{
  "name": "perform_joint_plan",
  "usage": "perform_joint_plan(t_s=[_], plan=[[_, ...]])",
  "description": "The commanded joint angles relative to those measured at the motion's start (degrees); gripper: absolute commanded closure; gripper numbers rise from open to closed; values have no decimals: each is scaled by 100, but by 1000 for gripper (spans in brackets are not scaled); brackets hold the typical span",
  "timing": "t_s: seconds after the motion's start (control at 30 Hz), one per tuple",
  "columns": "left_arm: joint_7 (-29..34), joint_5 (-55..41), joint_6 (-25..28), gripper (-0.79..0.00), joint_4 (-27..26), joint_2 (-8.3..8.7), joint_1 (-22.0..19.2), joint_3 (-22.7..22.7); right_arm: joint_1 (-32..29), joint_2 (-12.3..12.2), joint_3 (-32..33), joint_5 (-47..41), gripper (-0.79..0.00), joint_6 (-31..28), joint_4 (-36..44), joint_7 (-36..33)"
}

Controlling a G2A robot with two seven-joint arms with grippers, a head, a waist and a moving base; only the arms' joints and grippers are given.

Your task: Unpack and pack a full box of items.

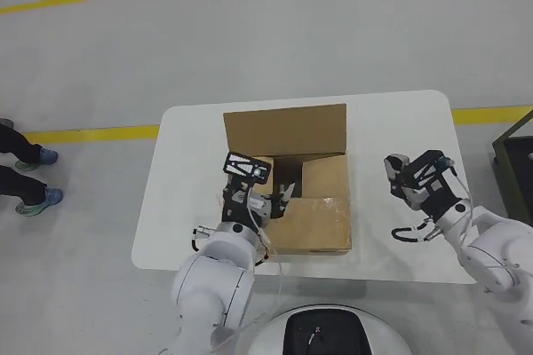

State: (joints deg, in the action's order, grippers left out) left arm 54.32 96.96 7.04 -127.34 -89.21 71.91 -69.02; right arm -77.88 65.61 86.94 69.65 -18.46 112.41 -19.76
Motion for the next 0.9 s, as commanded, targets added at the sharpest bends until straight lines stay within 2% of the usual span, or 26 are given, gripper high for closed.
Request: perform_joint_plan(t_s=[0.0,0.07,0.33,0.43,0.63,0.87], plan=[[-88,-55,-7,-785,-190,19,238,-75,-6,0,5,-7,0,4,1,2],[-176,-46,-2,-785,-330,36,394,-108,-6,0,5,-7,0,4,1,2],[-176,-46,-2,-785,-330,36,394,-108,-17,-1,11,-26,0,-22,11,63],[-176,-46,-2,-785,-330,36,394,-108,171,-2,-21,-96,0,-89,-43,48],[-176,-46,-2,-785,-330,36,394,-108,1350,69,-733,-290,0,-278,-592,-345],[-176,-46,-2,-785,-330,36,394,-108,2996,288,-1949,-310,0,-302,-1991,-645]])
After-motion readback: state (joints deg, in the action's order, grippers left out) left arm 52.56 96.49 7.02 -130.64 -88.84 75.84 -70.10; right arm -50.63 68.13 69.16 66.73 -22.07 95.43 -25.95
